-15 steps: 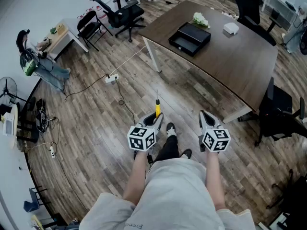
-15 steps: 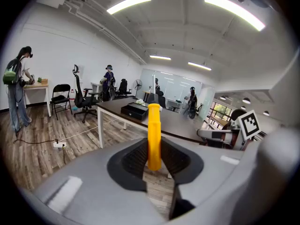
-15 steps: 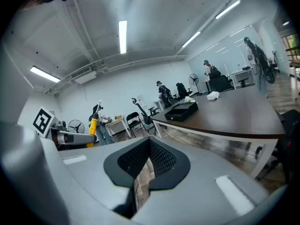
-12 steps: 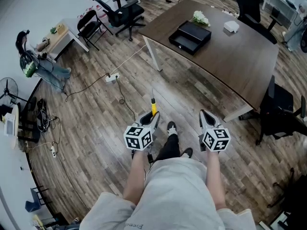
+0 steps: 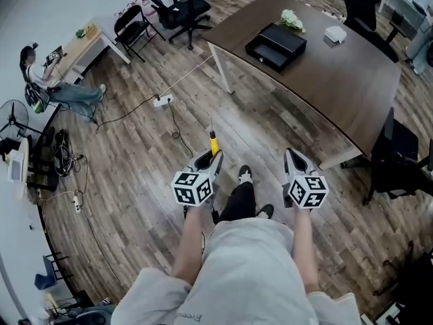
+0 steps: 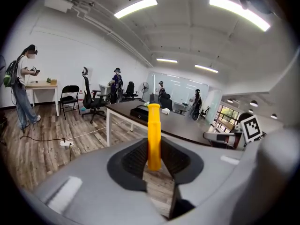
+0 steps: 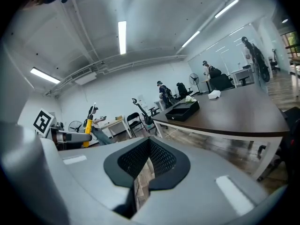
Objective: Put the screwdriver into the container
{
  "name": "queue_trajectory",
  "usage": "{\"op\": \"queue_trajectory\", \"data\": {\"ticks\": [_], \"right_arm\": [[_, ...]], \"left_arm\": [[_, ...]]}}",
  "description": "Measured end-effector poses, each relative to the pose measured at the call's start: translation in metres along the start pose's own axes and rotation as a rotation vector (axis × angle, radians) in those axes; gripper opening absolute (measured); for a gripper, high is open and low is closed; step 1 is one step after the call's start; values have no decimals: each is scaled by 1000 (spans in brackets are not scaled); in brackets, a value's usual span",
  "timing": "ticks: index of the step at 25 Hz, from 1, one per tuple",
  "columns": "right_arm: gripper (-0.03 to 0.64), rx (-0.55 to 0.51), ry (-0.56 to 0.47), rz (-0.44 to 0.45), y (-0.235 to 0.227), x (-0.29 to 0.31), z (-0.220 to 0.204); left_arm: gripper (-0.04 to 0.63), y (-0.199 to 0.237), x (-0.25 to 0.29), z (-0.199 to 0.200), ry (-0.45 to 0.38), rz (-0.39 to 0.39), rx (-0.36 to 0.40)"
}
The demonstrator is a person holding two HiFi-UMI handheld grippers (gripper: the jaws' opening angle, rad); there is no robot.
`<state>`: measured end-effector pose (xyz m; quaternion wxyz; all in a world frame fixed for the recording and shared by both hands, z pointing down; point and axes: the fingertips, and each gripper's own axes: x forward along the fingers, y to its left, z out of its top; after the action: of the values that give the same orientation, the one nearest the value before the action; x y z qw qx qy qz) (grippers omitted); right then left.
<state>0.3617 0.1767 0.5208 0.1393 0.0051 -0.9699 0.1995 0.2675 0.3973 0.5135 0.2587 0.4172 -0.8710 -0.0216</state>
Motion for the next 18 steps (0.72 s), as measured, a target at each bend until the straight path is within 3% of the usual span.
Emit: {"op": "queue_trajectory", "data": {"ticks": [8, 18], "right_arm": [[2, -7, -56, 24, -10, 18, 20], [2, -12, -29, -151, -99, 53, 53]], "left_arm": [[140, 24, 45, 24, -3, -16, 4], [140, 26, 168, 73, 43, -141, 17]]}}
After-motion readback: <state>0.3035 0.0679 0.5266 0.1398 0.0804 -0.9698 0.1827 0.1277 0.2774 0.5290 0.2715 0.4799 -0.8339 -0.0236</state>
